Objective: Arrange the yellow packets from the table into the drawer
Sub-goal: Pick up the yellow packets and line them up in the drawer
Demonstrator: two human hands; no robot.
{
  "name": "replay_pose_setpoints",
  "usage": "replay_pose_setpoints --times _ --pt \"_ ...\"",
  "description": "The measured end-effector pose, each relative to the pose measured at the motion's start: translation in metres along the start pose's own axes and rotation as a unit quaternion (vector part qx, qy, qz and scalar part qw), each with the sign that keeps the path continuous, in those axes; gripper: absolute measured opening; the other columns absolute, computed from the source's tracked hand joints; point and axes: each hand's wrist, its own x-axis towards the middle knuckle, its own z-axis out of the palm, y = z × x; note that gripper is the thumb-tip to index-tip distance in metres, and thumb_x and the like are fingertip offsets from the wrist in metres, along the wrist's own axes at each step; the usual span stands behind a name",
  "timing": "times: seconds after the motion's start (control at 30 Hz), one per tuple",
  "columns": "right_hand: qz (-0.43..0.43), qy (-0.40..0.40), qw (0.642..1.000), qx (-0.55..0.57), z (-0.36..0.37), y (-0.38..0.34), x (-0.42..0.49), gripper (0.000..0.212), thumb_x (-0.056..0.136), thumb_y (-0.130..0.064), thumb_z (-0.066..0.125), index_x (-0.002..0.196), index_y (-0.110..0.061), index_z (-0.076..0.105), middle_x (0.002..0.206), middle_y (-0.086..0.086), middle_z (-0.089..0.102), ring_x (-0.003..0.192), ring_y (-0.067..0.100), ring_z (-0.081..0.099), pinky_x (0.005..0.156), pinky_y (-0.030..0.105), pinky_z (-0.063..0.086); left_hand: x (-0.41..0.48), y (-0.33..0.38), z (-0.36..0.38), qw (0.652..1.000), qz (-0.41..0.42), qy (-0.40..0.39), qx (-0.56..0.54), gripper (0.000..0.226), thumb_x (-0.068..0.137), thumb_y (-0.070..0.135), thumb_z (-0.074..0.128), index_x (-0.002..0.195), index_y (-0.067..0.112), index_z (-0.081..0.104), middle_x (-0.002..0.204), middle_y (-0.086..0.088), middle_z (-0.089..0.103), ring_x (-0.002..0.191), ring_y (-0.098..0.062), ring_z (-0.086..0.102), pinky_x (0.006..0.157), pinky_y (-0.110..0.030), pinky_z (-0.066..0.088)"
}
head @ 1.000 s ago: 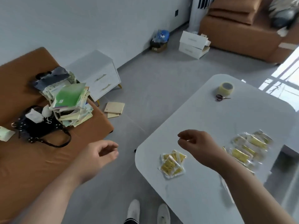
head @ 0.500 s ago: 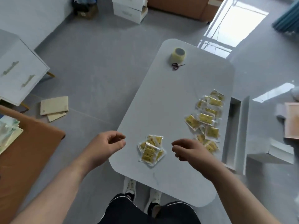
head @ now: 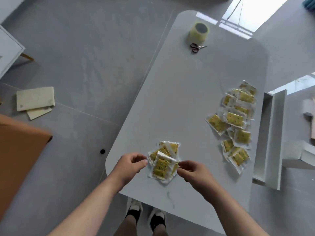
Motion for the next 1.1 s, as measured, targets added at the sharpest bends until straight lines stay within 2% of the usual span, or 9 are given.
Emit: replay_pose_setpoints --times 0.13,0.23,0.33,0.43,0.53,0.73,0.83,0.97,1.1 --pt "0.047 0.028 0.997 0.048 0.033 0.032 0.058 0.029 0.084 -0.027 0.073 0.110 -0.015 0.066 0.098 0.000 0.069 0.080 0.010 0.064 0.067 0.023 0.051 0.053 -0.020 0.019 1.000 0.002 0.004 0.010 0.010 0.089 0.016 0.068 0.098 0.020 0.068 0.098 -0.001 0.069 0.093 -0.015 0.064 0.079 -0.025 0.051" --pt "0.092 0.095 0.991 -0.008 0.059 0.055 0.092 0.036 0.078 -0.054 0.068 0.093 -0.022 0.066 0.080 -0.005 0.065 0.073 0.014 0.062 0.062 0.027 0.046 0.088 -0.030 0.032 0.999 0.010 0.022 0.022 0.008 0.088 0.013 0.068 0.094 0.019 0.068 0.094 -0.001 0.068 0.087 -0.014 0.063 0.080 -0.028 0.051" --pt "0.117 0.151 0.982 -0.007 0.085 0.073 0.114 0.073 0.063 -0.071 0.066 0.119 -0.026 0.057 0.104 -0.004 0.067 0.097 0.022 0.064 0.077 0.032 0.053 0.112 -0.039 0.039 0.997 0.023 0.035 0.059 0.010 0.087 0.012 0.068 0.096 0.016 0.068 0.092 0.002 0.068 0.084 -0.013 0.062 0.081 -0.028 0.049" --pt "0.144 0.214 0.966 -0.012 0.102 0.080 0.126 0.095 0.063 -0.068 0.072 0.136 -0.018 0.039 0.128 0.009 0.053 0.118 0.032 0.052 0.098 0.043 0.048 0.125 -0.048 0.045 0.992 0.034 0.041 0.114 0.018 0.087 0.011 0.067 0.106 0.011 0.069 0.096 0.001 0.067 0.091 -0.014 0.062 0.085 -0.027 0.048" --pt "0.142 0.219 0.965 -0.007 0.106 0.083 0.133 0.108 0.067 -0.062 0.074 0.148 -0.015 0.020 0.137 0.015 0.039 0.125 0.036 0.044 0.103 0.044 0.041 0.129 -0.055 0.054 0.983 0.037 0.047 0.175 0.028 0.088 0.014 0.066 0.115 0.009 0.067 0.106 -0.004 0.067 0.098 -0.016 0.062 0.093 -0.031 0.049" --pt "0.087 0.221 0.964 0.117 0.097 0.099 0.141 0.079 0.074 -0.035 0.078 0.138 -0.025 0.034 0.125 0.004 0.053 0.111 0.026 0.057 0.097 0.040 0.050 0.138 -0.056 0.071 0.941 0.078 0.059 0.323 0.047 0.087 0.022 0.066 0.131 0.014 0.057 0.129 -0.006 0.061 0.118 -0.019 0.057 0.101 -0.034 0.046" --pt "0.081 0.213 0.957 0.177 0.087 0.108 0.136 0.068 0.079 -0.025 0.076 0.135 -0.028 0.037 0.111 -0.005 0.061 0.100 0.018 0.064 0.089 0.038 0.056 0.139 -0.056 0.082 0.910 0.083 0.070 0.399 0.049 0.081 0.035 0.071 0.125 0.017 0.058 0.122 -0.004 0.062 0.112 -0.023 0.057 0.095 -0.038 0.048" --pt "0.095 0.222 0.953 0.183 0.076 0.118 0.131 0.066 0.083 -0.023 0.075 0.137 -0.025 0.037 0.112 -0.004 0.061 0.100 0.019 0.064 0.089 0.038 0.056 0.134 -0.064 0.096 0.865 0.090 0.121 0.478 0.057 0.071 0.059 0.073 0.113 0.024 0.054 0.107 0.004 0.059 0.102 -0.021 0.054 0.087 -0.035 0.044" --pt "0.088 0.213 0.934 0.273 0.062 0.129 0.123 0.061 0.084 -0.015 0.075 0.132 -0.026 0.039 0.104 -0.006 0.059 0.088 0.011 0.065 0.081 0.034 0.058 0.135 -0.071 0.102 0.854 0.083 0.138 0.494 0.057 0.068 0.061 0.074 0.105 0.025 0.049 0.101 0.005 0.057 0.096 -0.020 0.054 0.083 -0.034 0.042"
